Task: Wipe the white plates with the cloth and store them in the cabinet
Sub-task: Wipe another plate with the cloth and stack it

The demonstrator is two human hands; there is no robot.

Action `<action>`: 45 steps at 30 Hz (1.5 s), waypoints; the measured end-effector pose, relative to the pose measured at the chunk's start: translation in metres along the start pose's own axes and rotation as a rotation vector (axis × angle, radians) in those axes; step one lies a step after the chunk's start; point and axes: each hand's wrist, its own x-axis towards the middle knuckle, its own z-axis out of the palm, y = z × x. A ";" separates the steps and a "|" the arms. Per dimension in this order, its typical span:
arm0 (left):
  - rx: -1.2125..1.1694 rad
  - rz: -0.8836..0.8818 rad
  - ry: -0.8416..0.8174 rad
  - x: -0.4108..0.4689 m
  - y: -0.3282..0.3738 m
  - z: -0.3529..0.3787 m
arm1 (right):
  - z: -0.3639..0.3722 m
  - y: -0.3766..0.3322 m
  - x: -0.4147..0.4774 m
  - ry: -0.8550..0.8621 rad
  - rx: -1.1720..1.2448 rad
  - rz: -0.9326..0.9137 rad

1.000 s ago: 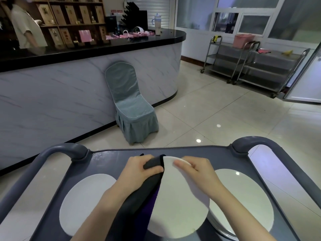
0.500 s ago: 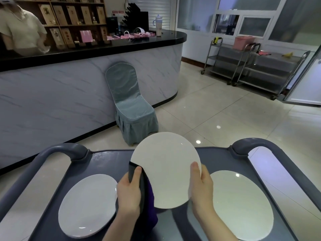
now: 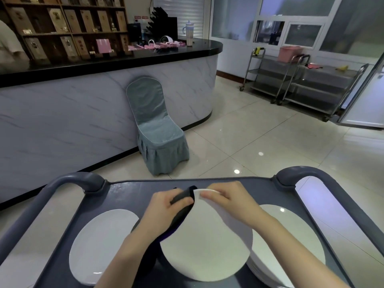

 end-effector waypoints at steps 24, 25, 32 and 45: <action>-0.419 -0.296 0.427 -0.007 -0.002 0.011 | 0.002 -0.006 -0.004 0.553 0.454 0.266; -0.519 -0.364 0.498 -0.007 -0.002 0.017 | 0.012 -0.011 -0.004 0.672 0.623 0.325; -0.779 -0.538 0.665 -0.010 0.004 0.029 | 0.065 -0.022 -0.012 0.888 0.786 0.514; -0.089 -0.125 0.041 0.004 -0.005 -0.005 | -0.006 0.010 0.015 -0.060 -0.011 0.106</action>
